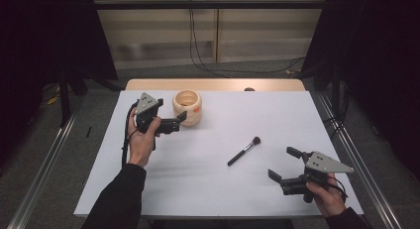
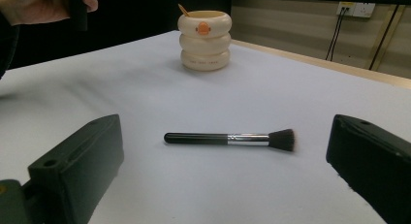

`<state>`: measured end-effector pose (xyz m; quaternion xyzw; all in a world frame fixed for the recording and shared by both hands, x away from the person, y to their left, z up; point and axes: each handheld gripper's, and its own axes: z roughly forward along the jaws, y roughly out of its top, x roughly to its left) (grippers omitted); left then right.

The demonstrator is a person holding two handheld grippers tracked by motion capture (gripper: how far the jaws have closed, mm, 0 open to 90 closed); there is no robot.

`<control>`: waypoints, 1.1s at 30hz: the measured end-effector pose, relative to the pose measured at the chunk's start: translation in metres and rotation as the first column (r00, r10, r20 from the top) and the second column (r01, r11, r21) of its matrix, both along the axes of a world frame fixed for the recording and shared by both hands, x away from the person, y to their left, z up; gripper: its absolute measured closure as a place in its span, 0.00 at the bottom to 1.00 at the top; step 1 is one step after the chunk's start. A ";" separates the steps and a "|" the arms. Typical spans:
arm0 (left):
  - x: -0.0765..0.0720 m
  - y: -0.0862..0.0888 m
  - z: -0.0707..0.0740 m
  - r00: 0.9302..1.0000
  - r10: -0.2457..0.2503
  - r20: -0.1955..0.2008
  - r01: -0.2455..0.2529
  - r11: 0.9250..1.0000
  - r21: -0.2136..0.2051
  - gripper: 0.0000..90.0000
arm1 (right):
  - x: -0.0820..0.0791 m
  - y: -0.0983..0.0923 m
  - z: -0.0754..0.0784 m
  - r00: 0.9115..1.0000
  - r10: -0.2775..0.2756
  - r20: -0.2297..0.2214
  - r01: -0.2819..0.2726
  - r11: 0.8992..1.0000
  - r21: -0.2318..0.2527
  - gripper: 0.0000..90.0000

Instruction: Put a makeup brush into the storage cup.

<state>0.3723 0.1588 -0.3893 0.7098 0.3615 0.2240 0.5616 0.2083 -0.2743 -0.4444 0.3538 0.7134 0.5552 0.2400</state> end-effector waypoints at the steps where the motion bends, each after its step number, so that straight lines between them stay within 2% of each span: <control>1: -0.002 0.000 0.001 1.000 -0.003 -0.001 0.003 1.000 -0.005 0.01 | 0.000 0.000 0.000 1.000 -0.001 -0.003 0.001 1.000 0.001 0.00; 7: -0.018 0.003 0.002 0.999 -0.038 0.002 0.038 0.998 -0.042 0.01 | 0.000 0.000 0.000 1.000 -0.006 -0.002 0.006 1.000 0.004 0.00; 9: -0.024 0.005 0.002 0.999 -0.043 0.002 0.043 0.999 -0.031 0.01 | 0.000 -0.001 0.000 1.000 0.000 -0.006 0.000 1.000 0.001 0.00; 10: -0.027 0.005 0.002 0.999 -0.040 0.003 0.040 0.998 -0.039 0.01 | 0.000 -0.001 0.000 1.000 0.007 -0.008 -0.007 1.000 0.001 0.00; 12: -0.033 0.007 0.001 0.999 -0.046 0.011 0.046 0.998 -0.035 0.01 | 0.000 0.000 0.000 1.000 -0.003 0.001 0.003 1.000 0.004 0.00; 14: -0.041 0.011 -0.002 0.999 -0.034 0.003 0.034 0.998 -0.043 0.01 | 0.000 0.000 0.000 1.000 -0.005 -0.001 0.005 1.000 0.003 0.00; 18: -0.051 0.020 -0.006 1.000 -0.016 0.002 0.016 0.999 -0.033 0.02 | 0.000 0.000 0.000 1.000 -0.004 -0.001 0.004 1.000 0.003 0.00; 21: -0.058 0.023 -0.007 1.000 -0.018 0.009 0.018 0.999 -0.032 0.02 | 0.001 0.000 0.000 1.000 -0.001 0.000 0.001 1.000 0.000 0.00; 22: -0.062 0.024 -0.008 1.000 -0.018 0.007 0.019 0.999 -0.046 0.02 | 0.001 -0.001 0.000 1.000 0.000 -0.003 0.000 1.000 -0.001 0.00; 23: -0.065 0.026 -0.009 1.000 -0.010 0.008 0.010 0.999 -0.032 0.02 | 0.001 -0.001 0.000 1.000 0.000 -0.002 0.000 1.000 -0.001 0.00; 27: -0.075 0.032 -0.012 1.000 -0.004 0.009 0.004 0.999 -0.035 0.02 | 0.001 0.000 -0.001 1.000 -0.003 -0.003 0.003 1.000 0.001 0.00; 28: -0.079 0.032 -0.014 1.000 -0.002 0.003 0.002 0.999 -0.050 0.02 | 0.001 0.000 0.000 1.000 -0.001 -0.004 0.001 1.000 0.000 0.00; 29: -0.082 0.034 -0.015 1.000 0.000 0.004 0.000 0.999 -0.032 0.02 | 0.001 -0.001 -0.001 1.000 0.001 -0.003 -0.001 1.000 -0.001 0.00; 33: -0.093 0.037 -0.021 1.000 -0.010 0.007 0.010 0.999 -0.039 0.02 | 0.002 0.000 -0.001 1.000 -0.006 -0.003 0.006 1.000 0.003 0.00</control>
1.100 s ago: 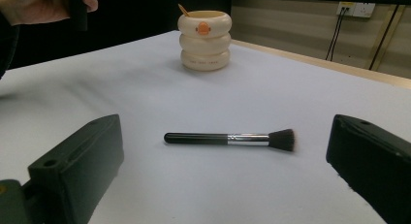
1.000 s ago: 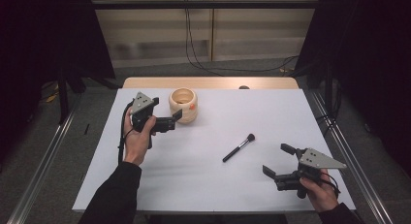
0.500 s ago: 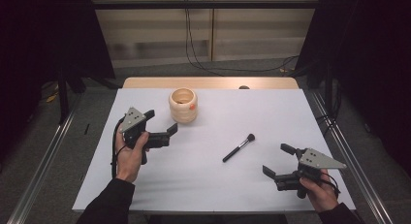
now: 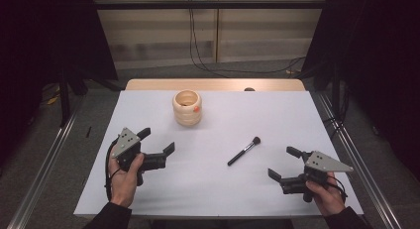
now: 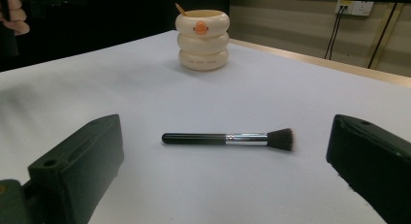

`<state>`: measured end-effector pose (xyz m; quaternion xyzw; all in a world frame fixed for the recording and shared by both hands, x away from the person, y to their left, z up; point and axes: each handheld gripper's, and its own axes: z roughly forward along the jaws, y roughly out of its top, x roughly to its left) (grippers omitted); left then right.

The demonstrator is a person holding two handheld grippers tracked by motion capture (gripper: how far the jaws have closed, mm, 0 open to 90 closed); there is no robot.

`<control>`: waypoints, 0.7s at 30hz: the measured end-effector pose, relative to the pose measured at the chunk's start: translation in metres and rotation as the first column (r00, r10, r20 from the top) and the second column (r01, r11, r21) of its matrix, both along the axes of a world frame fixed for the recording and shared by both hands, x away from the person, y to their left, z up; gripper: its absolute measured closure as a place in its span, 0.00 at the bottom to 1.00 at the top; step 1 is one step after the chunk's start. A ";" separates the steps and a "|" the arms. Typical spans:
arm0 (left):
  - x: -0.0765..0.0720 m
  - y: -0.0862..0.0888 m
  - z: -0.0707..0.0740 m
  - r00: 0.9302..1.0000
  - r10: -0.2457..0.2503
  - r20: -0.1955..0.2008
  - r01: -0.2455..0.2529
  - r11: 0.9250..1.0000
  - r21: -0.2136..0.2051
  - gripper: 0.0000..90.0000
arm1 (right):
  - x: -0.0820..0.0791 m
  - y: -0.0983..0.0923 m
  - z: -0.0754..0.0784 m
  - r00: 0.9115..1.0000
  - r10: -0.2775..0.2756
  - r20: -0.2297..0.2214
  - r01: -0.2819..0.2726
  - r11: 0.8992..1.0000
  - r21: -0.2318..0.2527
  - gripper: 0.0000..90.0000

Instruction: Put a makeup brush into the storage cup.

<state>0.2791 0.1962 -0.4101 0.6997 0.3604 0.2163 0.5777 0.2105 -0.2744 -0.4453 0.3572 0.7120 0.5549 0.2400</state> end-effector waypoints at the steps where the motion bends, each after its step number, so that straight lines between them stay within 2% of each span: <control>1: -0.004 0.001 -0.002 1.000 0.012 -0.002 -0.012 1.000 -0.003 0.02 | 0.000 0.000 0.000 1.000 0.001 -0.003 -0.001 1.000 -0.004 0.00; 2: -0.007 0.002 -0.003 1.000 0.012 -0.005 -0.012 1.000 -0.014 0.02 | -0.001 0.000 0.000 1.000 0.002 -0.004 -0.002 1.000 -0.006 0.00; 3: -0.010 0.004 -0.003 1.000 0.015 -0.002 -0.015 1.000 0.002 0.02 | -0.001 0.000 0.000 1.000 0.003 -0.005 -0.003 1.000 -0.006 0.00; 5: -0.015 0.007 -0.003 1.000 0.004 0.001 -0.004 1.000 -0.006 0.02 | -0.001 0.000 0.000 1.000 -0.003 -0.009 0.003 1.000 -0.002 0.00; 9: -0.025 0.011 -0.006 0.999 0.039 0.005 -0.039 0.999 0.004 0.01 | -0.001 0.000 -0.001 1.000 -0.002 -0.009 0.002 1.000 -0.004 0.00; 13: -0.036 0.012 -0.012 1.000 0.024 0.000 -0.024 1.000 0.015 0.01 | -0.001 0.000 0.000 1.000 0.003 -0.007 -0.003 1.000 -0.009 0.00; 16: -0.040 0.014 -0.015 1.000 0.031 -0.005 -0.031 1.000 0.000 0.01 | -0.001 -0.001 -0.001 1.000 0.002 -0.007 -0.002 1.000 -0.005 0.00; 17: -0.039 0.014 -0.015 1.000 0.025 -0.010 -0.025 1.000 -0.019 0.01 | -0.001 -0.001 0.000 1.000 -0.002 -0.004 0.002 1.000 -0.001 0.00; 20: -0.040 0.016 -0.015 0.999 0.033 0.004 -0.033 0.999 -0.004 0.01 | -0.001 -0.001 -0.001 1.000 0.003 -0.016 -0.004 1.000 -0.006 0.00; 21: -0.040 0.016 -0.015 0.999 0.036 0.001 -0.036 0.999 -0.014 0.01 | 0.000 -0.001 -0.001 1.000 0.004 -0.014 -0.004 1.000 -0.009 0.00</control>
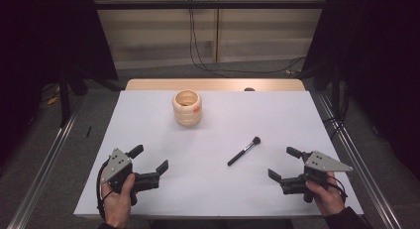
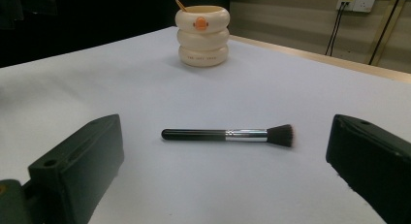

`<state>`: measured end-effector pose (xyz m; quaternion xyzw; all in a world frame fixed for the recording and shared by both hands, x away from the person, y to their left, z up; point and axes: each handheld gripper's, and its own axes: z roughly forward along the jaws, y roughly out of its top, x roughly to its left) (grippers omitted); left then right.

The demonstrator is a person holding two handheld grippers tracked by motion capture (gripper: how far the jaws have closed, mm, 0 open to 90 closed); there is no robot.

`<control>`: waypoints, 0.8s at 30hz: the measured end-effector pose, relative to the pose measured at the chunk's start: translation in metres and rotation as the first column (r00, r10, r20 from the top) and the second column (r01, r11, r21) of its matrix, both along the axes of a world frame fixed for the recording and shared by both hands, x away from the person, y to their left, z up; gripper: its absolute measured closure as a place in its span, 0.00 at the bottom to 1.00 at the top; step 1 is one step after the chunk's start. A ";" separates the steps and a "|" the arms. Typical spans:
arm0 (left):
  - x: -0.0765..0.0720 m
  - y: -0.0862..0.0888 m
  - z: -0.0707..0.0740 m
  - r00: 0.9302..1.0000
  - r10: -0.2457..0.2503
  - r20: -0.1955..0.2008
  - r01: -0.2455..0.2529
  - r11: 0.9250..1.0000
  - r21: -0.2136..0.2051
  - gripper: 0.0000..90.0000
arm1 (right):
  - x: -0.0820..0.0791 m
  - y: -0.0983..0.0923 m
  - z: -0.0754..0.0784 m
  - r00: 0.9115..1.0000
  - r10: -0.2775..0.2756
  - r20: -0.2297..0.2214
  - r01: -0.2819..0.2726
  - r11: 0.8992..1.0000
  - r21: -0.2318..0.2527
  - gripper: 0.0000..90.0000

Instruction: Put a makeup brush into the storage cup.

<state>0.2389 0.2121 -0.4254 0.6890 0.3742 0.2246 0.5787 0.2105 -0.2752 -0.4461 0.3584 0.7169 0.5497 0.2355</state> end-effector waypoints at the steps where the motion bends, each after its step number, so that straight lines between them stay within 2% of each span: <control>1: 0.000 0.000 0.000 1.000 -0.005 -0.001 0.005 1.000 -0.003 0.01 | 0.000 0.000 0.000 1.000 0.001 0.000 -0.001 1.000 0.002 0.00; 4: -0.002 0.001 -0.002 1.000 -0.007 -0.005 0.007 1.000 -0.007 0.01 | 0.000 -0.001 0.000 1.000 -0.004 0.002 0.004 1.000 0.002 0.00; 6: -0.002 0.003 -0.003 1.000 -0.007 0.000 0.007 1.000 0.005 0.01 | 0.001 -0.001 0.000 1.000 -0.001 0.006 0.001 1.000 0.003 0.00; 7: -0.003 0.003 -0.003 1.000 -0.005 -0.001 0.005 1.000 0.002 0.01 | 0.001 -0.001 0.000 1.000 -0.001 -0.004 0.001 1.000 0.004 0.00; 9: -0.003 0.006 -0.004 1.000 -0.016 -0.016 0.016 0.999 -0.033 0.01 | 0.002 -0.002 0.000 1.000 -0.004 -0.001 0.004 1.000 0.003 0.00; 10: -0.004 0.006 -0.004 1.000 -0.005 -0.009 0.005 1.000 -0.017 0.01 | 0.002 -0.001 0.000 1.000 -0.008 -0.003 0.008 1.000 0.007 0.00; 14: -0.006 0.007 -0.004 1.000 -0.009 0.000 0.009 1.000 -0.013 0.02 | 0.002 -0.002 0.000 1.000 -0.006 0.010 0.006 1.000 -0.003 0.00; 15: -0.008 0.006 -0.004 1.000 0.014 0.010 -0.014 1.000 0.007 0.02 | 0.002 -0.002 0.001 1.000 -0.008 0.006 0.008 1.000 -0.003 0.00; 17: -0.009 0.005 -0.004 1.000 0.001 0.005 -0.001 1.000 -0.004 0.02 | 0.002 -0.003 0.002 1.000 0.018 -0.015 -0.018 1.000 -0.006 0.00; 19: -0.010 0.003 -0.003 1.000 -0.012 0.008 0.012 1.000 0.005 0.02 | 0.002 -0.003 0.002 1.000 0.022 -0.013 -0.022 1.000 0.000 0.00; 20: -0.010 0.003 -0.003 1.000 -0.021 0.004 0.021 1.000 -0.003 0.02 | 0.001 -0.003 0.002 1.000 0.014 -0.010 -0.014 1.000 -0.003 0.00; 22: -0.011 0.002 -0.003 1.000 -0.022 0.000 0.022 1.000 0.005 0.02 | 0.001 -0.005 0.003 0.999 0.037 -0.020 -0.038 0.999 -0.007 0.01; 24: -0.012 0.002 -0.004 0.999 -0.034 -0.009 0.034 0.999 -0.012 0.02 | 0.002 -0.006 0.004 0.999 0.048 -0.022 -0.048 0.999 0.000 0.00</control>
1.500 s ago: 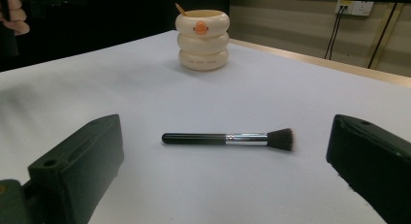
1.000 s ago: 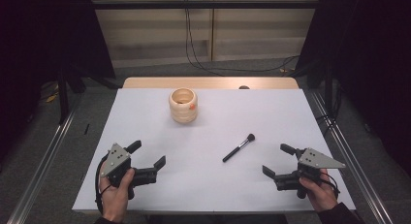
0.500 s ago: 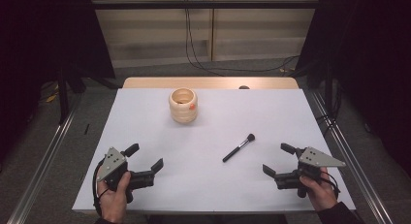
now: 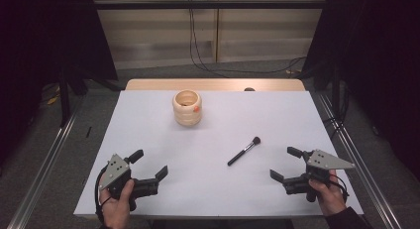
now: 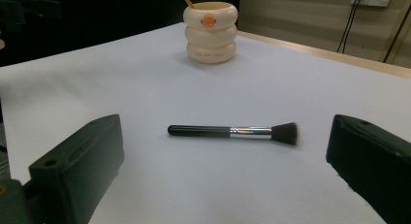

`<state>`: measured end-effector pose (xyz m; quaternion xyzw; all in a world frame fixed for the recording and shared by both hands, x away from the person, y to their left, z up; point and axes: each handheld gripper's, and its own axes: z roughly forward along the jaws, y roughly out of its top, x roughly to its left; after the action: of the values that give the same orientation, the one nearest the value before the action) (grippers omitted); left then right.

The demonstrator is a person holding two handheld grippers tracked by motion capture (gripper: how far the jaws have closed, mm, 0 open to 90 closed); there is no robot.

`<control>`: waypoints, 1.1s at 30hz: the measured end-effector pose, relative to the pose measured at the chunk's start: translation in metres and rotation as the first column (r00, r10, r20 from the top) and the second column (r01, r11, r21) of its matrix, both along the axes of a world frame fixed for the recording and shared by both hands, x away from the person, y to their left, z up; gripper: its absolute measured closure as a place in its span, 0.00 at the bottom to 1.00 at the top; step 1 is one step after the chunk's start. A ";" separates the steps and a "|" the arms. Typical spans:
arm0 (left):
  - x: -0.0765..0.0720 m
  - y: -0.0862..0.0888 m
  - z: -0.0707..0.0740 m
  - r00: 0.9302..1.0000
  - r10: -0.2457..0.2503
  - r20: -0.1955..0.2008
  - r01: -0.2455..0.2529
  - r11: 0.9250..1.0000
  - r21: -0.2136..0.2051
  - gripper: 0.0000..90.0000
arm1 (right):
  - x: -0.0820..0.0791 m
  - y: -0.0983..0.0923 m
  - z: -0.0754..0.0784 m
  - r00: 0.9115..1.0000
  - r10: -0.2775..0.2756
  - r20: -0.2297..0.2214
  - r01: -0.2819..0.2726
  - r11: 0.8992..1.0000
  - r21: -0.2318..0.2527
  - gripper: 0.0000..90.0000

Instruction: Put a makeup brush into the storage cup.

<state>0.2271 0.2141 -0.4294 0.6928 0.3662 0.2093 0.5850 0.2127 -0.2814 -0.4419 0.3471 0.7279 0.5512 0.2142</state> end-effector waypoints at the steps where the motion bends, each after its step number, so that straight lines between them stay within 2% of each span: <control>1: 0.000 0.000 0.000 1.000 -0.011 -0.001 0.011 1.000 -0.014 0.02 | 0.001 -0.001 0.001 1.000 0.001 -0.008 -0.001 1.000 -0.009 0.01; 3: 0.000 0.000 -0.001 1.000 -0.007 0.002 0.007 1.000 -0.011 0.02 | 0.005 -0.001 0.004 1.000 0.009 -0.016 -0.009 1.000 0.007 0.01; 6: -0.001 0.000 -0.001 1.000 -0.004 0.001 0.004 1.000 0.005 0.02 | 0.012 0.000 0.009 1.000 0.021 -0.009 -0.021 1.000 0.001 0.01; 8: -0.002 0.001 0.000 1.000 0.011 0.003 -0.011 1.000 0.009 0.02 | 0.016 0.001 0.011 0.999 0.037 -0.019 -0.037 0.999 0.000 0.01; 10: -0.004 0.001 0.001 1.000 0.017 0.021 -0.018 0.999 0.050 0.02 | 0.020 0.004 0.010 0.997 0.065 -0.030 -0.065 0.998 -0.011 0.01; 13: -0.005 -0.002 0.001 1.000 -0.007 0.012 0.007 1.000 0.016 0.02 | 0.026 0.005 0.011 0.995 0.092 -0.034 -0.092 0.996 -0.010 0.00; 15: -0.005 -0.003 0.000 1.000 0.000 0.018 -0.001 0.999 0.032 0.02 | 0.032 0.007 0.013 0.996 0.090 -0.025 -0.090 0.996 -0.017 0.00; 16: -0.004 -0.002 0.000 1.000 -0.002 0.014 0.002 1.000 0.009 0.02 | 0.035 0.007 0.014 0.995 0.096 -0.022 -0.096 0.995 -0.017 0.00; 19: -0.005 0.000 0.001 1.000 0.001 0.006 -0.001 1.000 -0.012 0.02 | 0.045 0.009 0.015 0.995 0.096 -0.027 -0.096 0.995 -0.012 0.03; 21: -0.006 0.000 0.002 1.000 0.011 0.026 -0.012 0.999 0.031 0.02 | 0.053 0.011 0.015 0.996 0.077 -0.039 -0.078 0.997 -0.016 0.04; 23: -0.007 -0.001 0.001 1.000 -0.004 0.015 0.004 1.000 0.005 0.02 | 0.060 0.014 0.018 0.997 0.065 -0.044 -0.066 0.997 -0.027 0.05; 25: -0.006 -0.001 0.000 1.000 -0.001 0.012 0.001 1.000 0.026 0.01 | 0.066 0.015 0.020 0.997 0.065 -0.050 -0.067 0.997 -0.027 0.06; 27: -0.005 0.000 0.000 1.000 0.002 0.009 -0.002 1.000 0.013 0.02 | 0.071 0.017 0.022 0.996 0.056 -0.062 -0.058 0.998 -0.027 0.09; 29: -0.005 0.001 0.000 1.000 0.001 0.012 -0.001 1.000 0.018 0.02 | 0.078 0.020 0.022 0.997 0.042 -0.067 -0.044 0.999 -0.020 0.14; 31: -0.004 0.000 -0.001 1.000 -0.003 0.001 0.003 1.000 0.015 0.02 | 0.084 0.022 0.022 0.996 0.028 -0.081 -0.031 0.999 -0.032 0.13; 33: -0.004 -0.001 -0.001 1.000 -0.009 -0.001 0.009 1.000 0.021 0.02 | 0.091 0.024 0.022 0.993 0.031 -0.117 -0.033 0.999 -0.012 0.11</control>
<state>0.2229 0.2135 -0.4304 0.7007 0.3612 0.2101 0.5783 0.3040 -0.2575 -0.4196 0.3656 0.7484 0.5283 0.1647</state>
